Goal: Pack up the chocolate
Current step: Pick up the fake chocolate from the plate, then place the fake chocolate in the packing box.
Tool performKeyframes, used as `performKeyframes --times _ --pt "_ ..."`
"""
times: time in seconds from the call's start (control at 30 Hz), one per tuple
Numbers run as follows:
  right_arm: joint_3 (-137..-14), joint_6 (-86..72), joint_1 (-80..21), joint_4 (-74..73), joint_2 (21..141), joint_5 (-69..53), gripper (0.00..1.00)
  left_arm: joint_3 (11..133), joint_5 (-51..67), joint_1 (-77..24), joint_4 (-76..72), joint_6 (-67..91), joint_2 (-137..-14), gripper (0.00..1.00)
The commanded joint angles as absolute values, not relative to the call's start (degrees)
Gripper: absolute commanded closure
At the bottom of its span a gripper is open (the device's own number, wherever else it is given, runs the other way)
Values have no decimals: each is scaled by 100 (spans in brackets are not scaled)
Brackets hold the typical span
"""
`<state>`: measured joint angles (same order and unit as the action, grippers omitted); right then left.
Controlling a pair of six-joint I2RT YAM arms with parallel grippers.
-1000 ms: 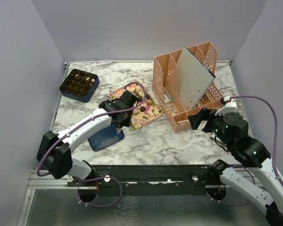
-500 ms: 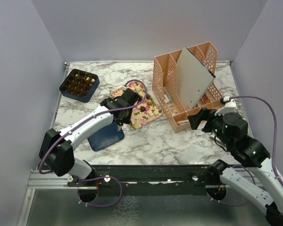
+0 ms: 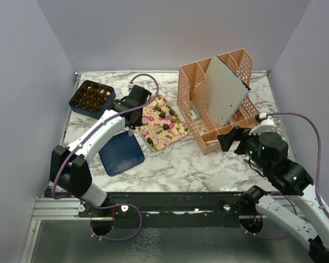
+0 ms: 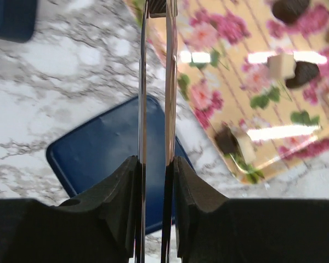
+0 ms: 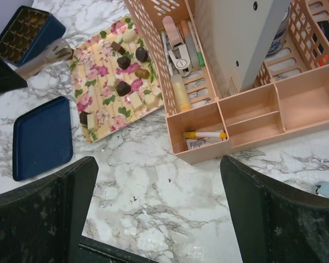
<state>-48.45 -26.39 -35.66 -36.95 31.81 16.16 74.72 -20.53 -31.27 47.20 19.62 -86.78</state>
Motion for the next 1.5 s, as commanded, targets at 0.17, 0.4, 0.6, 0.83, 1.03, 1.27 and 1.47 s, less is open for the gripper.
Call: performKeyframes --times 0.17,0.4,0.6,0.83,1.03,1.27,1.47 --pt "-4827 -2575 -3577 -3495 3168 1328 1 8115 -1637 -1421 4044 1538 -8639 70" --pt "-4815 -2575 -3577 -3448 3139 1303 1 8046 -1415 -435 3578 1556 -8814 69" --pt "-4809 -2566 -3577 -3457 3114 1365 1 8069 -1294 170 3348 1547 -9118 67" --pt "-4767 -2639 -3577 -3428 3120 1381 1 8233 -1069 608 3113 1608 -9416 66" --pt "-4752 -2697 -3579 -3384 3131 1323 1 8448 -916 712 3041 1549 -9767 66" --pt "-4766 -2758 -3577 -3334 3134 1358 1 8568 -1094 746 2982 1404 -10034 61" --pt "-4852 -2631 -3577 -3360 3300 1221 1 8793 -1008 773 2979 1327 -10256 59"
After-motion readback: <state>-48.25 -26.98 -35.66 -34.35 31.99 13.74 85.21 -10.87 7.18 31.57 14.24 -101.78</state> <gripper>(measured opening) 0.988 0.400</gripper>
